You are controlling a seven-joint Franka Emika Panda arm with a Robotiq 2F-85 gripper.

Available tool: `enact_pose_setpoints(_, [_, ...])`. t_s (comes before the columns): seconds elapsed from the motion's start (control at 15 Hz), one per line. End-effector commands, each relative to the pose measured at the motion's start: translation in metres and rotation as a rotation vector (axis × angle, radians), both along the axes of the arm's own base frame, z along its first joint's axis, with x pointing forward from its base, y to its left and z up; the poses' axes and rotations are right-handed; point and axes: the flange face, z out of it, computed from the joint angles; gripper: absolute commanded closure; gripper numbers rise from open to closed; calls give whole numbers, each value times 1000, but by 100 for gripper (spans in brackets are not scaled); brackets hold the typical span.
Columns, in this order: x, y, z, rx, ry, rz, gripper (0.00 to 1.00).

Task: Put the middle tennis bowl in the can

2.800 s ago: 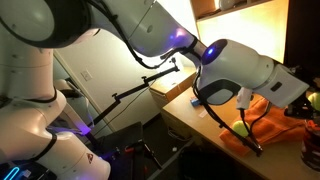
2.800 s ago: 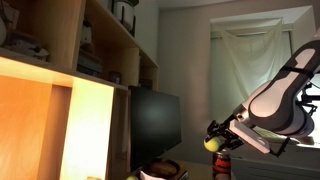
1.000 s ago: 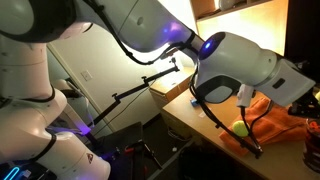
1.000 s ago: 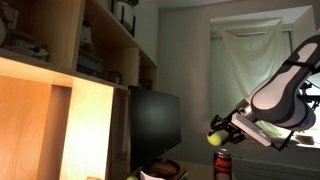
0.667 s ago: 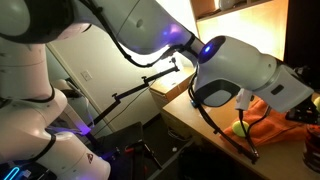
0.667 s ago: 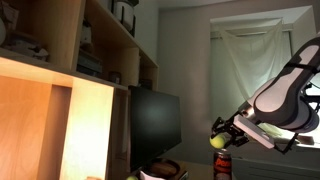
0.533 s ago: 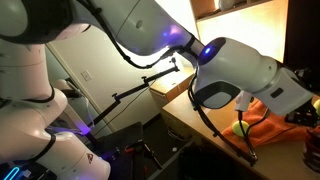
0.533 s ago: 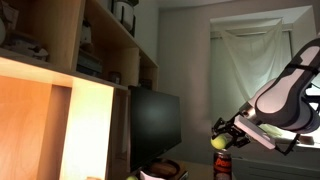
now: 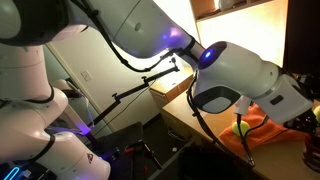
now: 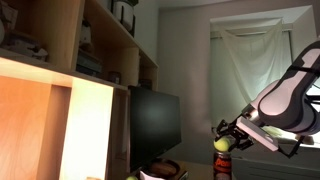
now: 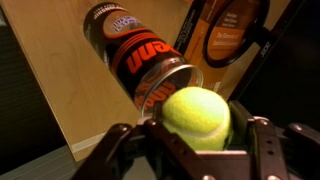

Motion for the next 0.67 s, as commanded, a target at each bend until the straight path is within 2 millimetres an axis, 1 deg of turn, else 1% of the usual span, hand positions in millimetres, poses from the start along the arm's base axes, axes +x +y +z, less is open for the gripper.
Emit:
enact_pose_setpoints(0.0, [-5, 1, 7, 27, -8, -3, 8])
enact_pose_setpoints(0.07, [-7, 2, 4, 28, -1, -6, 7])
enact_pose_setpoints(0.13, [-6, 1, 6, 30, -6, -11, 2])
enact_pose_setpoints(0.2, [-6, 0, 7, 33, -6, -14, 0])
enact_pose_setpoints(0.6, [-7, -3, 8, 40, -9, -18, 0])
